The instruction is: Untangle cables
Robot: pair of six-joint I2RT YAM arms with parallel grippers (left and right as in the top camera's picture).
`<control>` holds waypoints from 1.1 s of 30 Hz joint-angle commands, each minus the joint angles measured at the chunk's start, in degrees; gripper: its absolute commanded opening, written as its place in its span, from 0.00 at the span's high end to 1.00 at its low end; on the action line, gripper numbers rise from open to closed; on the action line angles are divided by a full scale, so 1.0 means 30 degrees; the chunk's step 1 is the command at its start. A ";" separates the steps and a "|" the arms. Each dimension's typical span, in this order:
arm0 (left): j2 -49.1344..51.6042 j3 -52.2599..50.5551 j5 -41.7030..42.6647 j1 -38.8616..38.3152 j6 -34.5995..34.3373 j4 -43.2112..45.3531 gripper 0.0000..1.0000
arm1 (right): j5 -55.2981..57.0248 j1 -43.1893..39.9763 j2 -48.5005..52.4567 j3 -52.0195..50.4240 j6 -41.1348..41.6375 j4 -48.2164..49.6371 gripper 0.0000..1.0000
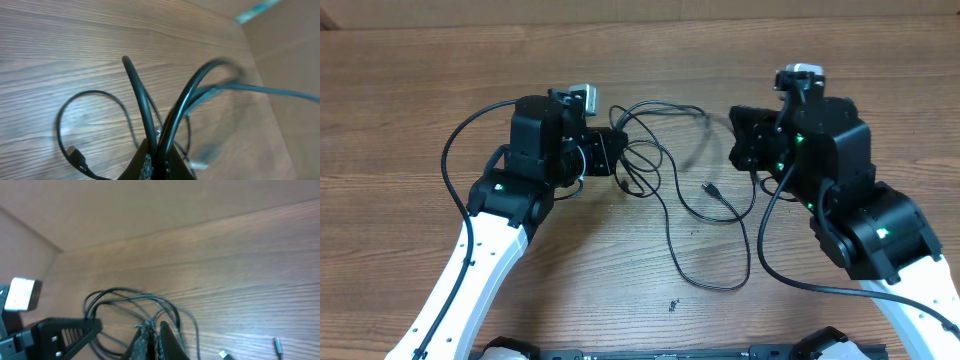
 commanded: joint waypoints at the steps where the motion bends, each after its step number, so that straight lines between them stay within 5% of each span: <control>1: -0.0117 0.0080 -0.0969 0.0233 0.0364 -0.0036 0.96 | 0.1144 -0.0153 -0.0568 0.0066 -0.0364 0.0007 0.92; 6: -0.0117 0.0080 0.0342 0.0240 0.1290 0.0080 0.96 | 0.1137 -0.0153 -0.0568 0.0066 -0.0860 -0.0277 0.55; 14: -0.0117 0.0080 0.3548 0.0240 0.5005 0.0350 0.96 | 0.0532 -0.0153 -0.0568 0.0066 -0.0874 -0.0911 0.29; 23: -0.0117 0.0087 0.9457 0.0240 1.0703 0.0780 0.96 | -0.1945 -0.0153 -0.0568 0.0066 -0.2178 -0.2135 0.18; 33: -0.0117 0.0102 1.2524 0.0240 1.3617 0.0845 0.96 | -0.3672 -0.0153 -0.0568 0.0066 -0.3621 -0.2317 0.13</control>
